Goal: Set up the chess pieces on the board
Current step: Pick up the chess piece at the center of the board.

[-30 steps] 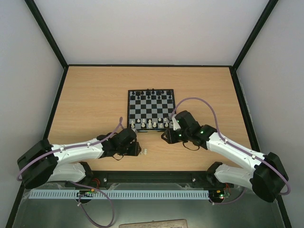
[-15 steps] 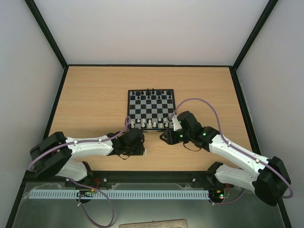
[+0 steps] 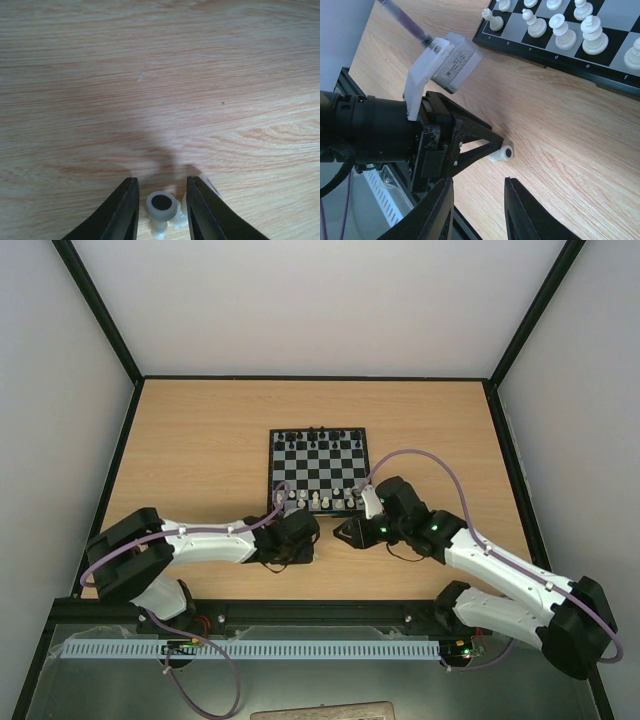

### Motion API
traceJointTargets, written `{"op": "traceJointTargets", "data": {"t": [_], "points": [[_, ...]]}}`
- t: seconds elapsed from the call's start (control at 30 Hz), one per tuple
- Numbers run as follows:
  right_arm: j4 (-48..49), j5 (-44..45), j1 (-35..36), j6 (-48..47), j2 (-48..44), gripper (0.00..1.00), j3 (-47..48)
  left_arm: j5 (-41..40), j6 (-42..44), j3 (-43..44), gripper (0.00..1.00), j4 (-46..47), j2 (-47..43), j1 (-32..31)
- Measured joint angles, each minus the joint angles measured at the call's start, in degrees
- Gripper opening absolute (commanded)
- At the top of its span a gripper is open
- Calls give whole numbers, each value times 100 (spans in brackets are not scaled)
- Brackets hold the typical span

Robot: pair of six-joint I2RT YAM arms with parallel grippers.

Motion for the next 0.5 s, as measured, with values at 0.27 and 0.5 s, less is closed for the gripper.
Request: {"op": "traceJointTargets", "data": {"t": [0.27, 0.5], "points": [[24, -103, 55, -2, -85, 29, -39, -179, -140, 245, 23, -79, 262, -153], [37, -149, 92, -2, -87, 29, -52, -369, -258, 339, 29, -122, 343, -350]]}}
